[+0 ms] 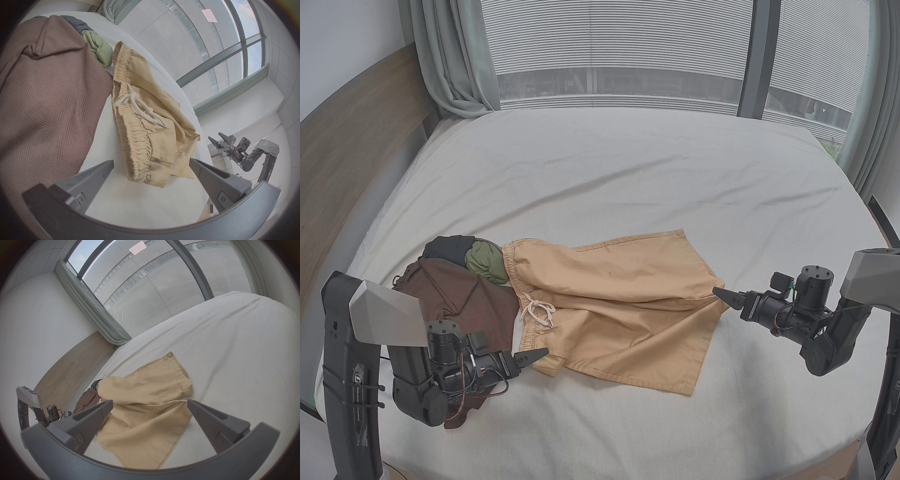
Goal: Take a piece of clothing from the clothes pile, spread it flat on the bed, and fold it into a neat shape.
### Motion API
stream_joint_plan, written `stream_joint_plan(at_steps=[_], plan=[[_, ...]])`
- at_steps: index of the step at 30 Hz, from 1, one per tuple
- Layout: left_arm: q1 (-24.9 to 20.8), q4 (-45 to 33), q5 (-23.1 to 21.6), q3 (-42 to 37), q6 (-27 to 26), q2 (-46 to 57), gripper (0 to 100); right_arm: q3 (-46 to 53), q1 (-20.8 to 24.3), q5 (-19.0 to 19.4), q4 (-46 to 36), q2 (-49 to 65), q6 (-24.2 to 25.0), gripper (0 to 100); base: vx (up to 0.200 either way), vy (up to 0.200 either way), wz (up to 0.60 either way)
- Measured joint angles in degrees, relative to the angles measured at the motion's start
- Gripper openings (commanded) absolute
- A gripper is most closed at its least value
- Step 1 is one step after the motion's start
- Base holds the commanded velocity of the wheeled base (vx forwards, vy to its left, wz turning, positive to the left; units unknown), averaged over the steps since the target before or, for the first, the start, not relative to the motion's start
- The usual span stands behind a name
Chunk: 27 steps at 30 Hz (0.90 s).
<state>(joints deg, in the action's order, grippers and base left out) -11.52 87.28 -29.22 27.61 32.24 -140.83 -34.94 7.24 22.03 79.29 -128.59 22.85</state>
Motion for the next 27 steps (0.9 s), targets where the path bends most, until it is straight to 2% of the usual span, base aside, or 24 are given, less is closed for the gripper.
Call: stream_joint_plan(at_steps=[8, 13, 19, 27], plan=[[0.0, 0.3, 0.1, 0.7, 0.1, -0.5, 0, 1.0, 0.3, 0.0, -0.5, -0.1, -0.4, 100, 0.0, 0.0, 0.0], [0.0, 0.4, 0.1, 0.7, 0.1, -0.6, 0, 3.8, 0.8, 0.0, -2.3, -0.1, -2.6, 100, 0.0, 0.0, 0.0], [0.2, 0.8, 0.1, 1.0, 0.1, -0.6, 0, 6.6, 3.0, 0.0, -9.1, -0.4, -3.0, 100, 0.0, 0.0, 0.0], [0.5, 1.0, 0.1, 1.5, 0.0, -0.6, 0, 8.6, 6.1, 0.2, -10.1, -3.4, -2.0, 100, 0.0, 0.0, 0.0]])
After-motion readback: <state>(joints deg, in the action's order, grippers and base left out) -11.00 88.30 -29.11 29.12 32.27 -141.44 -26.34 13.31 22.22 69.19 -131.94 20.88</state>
